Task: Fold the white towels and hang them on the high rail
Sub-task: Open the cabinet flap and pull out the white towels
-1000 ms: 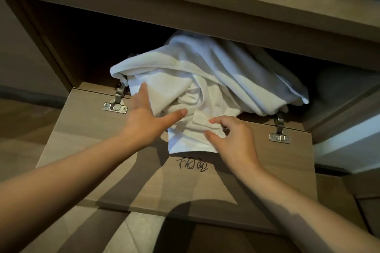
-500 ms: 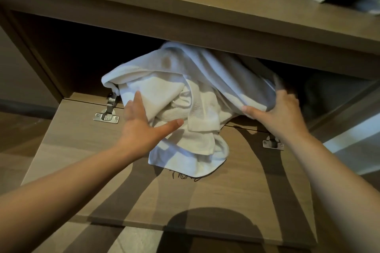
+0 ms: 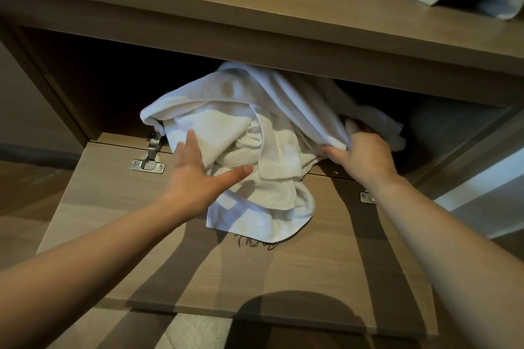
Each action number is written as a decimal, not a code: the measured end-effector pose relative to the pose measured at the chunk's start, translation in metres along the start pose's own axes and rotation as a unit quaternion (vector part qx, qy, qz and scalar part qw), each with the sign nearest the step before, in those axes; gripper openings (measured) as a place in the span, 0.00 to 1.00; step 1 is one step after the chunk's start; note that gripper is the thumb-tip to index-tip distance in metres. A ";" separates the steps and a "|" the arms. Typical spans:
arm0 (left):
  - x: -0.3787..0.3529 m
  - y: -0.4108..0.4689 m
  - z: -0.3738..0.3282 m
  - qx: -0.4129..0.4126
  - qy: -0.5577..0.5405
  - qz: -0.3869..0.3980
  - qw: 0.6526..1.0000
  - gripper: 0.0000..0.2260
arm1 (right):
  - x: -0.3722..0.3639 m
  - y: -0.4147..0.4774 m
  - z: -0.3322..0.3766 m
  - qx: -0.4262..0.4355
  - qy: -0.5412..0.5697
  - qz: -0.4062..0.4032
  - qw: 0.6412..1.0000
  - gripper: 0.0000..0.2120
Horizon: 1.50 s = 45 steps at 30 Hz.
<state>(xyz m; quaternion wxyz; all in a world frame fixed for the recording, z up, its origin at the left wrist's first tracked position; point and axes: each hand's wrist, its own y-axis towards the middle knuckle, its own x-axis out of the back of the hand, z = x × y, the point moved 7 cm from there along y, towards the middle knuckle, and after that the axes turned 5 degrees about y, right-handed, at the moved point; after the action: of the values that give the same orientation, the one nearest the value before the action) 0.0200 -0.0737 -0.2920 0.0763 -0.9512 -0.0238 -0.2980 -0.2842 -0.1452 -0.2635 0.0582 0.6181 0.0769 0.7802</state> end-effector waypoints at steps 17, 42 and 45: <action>0.017 -0.002 0.000 -0.002 -0.090 -0.004 0.996 0.43 | 0.013 -0.086 0.094 0.112 0.165 0.014 0.980 0.18; 0.011 -0.002 0.001 0.015 -0.094 -0.011 0.995 0.43 | -0.025 -0.018 0.059 -0.111 0.321 0.162 0.927 0.61; 0.010 -0.001 0.002 0.026 -0.127 0.001 0.992 0.40 | -0.025 -0.031 0.074 -0.087 0.309 0.146 0.936 0.59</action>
<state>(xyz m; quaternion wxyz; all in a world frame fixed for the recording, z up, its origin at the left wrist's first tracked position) 0.0296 -0.0725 -0.2876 0.0976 -0.9790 -0.0400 -0.1743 -0.2068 -0.1163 -0.2763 -0.0295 0.3431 -0.0682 0.9363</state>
